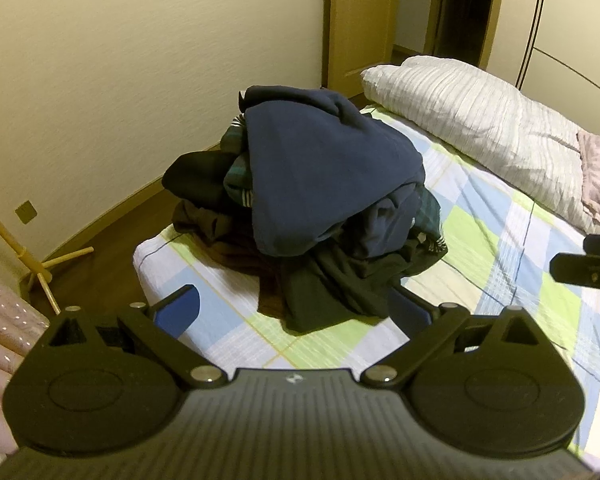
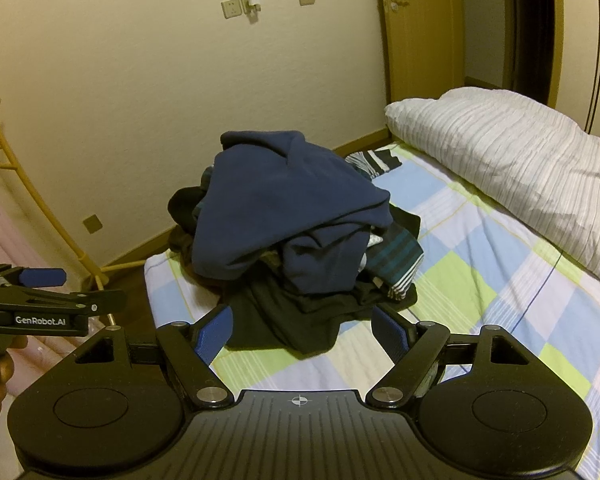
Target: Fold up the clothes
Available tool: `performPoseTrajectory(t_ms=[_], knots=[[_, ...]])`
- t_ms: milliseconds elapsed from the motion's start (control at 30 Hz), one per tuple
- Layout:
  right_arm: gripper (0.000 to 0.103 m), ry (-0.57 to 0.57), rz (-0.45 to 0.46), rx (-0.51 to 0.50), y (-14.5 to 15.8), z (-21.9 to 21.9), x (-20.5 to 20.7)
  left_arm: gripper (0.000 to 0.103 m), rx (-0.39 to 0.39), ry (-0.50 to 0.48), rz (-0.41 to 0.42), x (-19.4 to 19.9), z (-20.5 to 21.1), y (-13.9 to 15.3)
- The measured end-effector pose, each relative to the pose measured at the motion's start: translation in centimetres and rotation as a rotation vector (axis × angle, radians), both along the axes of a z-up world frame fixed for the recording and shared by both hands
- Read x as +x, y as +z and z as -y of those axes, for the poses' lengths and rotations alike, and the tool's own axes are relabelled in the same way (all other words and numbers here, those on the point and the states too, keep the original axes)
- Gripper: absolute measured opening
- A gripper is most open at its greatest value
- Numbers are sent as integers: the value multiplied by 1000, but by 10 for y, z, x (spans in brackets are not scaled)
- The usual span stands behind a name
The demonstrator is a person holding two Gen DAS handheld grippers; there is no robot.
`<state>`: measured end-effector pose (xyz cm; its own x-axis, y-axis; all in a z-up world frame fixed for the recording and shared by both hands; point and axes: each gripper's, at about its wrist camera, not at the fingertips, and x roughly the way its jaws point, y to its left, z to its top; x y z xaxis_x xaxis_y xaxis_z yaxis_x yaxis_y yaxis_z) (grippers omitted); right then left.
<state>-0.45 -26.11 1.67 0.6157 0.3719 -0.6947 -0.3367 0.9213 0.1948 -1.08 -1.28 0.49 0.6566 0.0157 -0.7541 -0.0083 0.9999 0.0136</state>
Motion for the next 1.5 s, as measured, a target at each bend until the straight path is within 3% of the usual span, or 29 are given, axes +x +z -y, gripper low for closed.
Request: performPoseTrajectory(t_ms=[700,1500], knots=[[79,64,-6,30,-8,42,11,99,43,53,-16,-10,41,2],[79,59,-33,45,-13,63,18,99,108,-5,-34,-17,66,6]])
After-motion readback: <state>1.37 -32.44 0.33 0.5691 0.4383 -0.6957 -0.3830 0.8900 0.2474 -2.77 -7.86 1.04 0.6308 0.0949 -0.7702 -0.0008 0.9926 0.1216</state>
